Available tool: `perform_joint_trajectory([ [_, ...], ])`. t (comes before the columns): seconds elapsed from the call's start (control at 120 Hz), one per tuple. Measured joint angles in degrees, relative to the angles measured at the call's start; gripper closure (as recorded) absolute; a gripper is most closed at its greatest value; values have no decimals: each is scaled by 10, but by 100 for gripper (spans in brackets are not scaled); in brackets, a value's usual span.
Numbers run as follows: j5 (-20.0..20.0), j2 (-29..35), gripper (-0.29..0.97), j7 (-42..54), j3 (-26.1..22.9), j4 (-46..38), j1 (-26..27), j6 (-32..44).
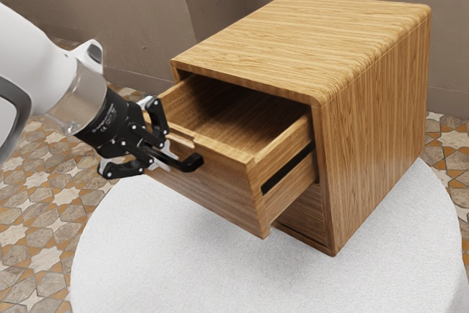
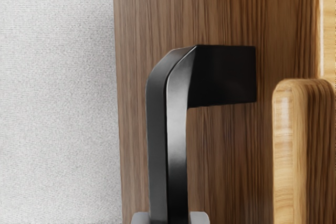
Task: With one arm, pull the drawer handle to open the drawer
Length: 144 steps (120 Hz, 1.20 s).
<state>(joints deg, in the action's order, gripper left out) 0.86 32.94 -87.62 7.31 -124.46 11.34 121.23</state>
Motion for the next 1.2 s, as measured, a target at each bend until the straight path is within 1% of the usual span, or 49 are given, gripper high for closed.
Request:
perform_joint_trajectory([
  [0.133,1,33,71,0,4,-27,0,-1],
  [0.358,2,63,71,0,6,-45,-2,-9],
  [0.675,16,113,71,-2,18,-76,-2,-25],
  [0.967,21,152,71,-4,15,-93,0,-44],
  [1.042,25,171,70,-4,11,-90,-4,-57],
  [1.075,27,182,67,-4,7,-86,-13,-66],
  [1.108,28,191,62,-4,-1,-84,-24,-75],
  [1.2,31,215,46,-5,-34,-54,-81,-116],
])
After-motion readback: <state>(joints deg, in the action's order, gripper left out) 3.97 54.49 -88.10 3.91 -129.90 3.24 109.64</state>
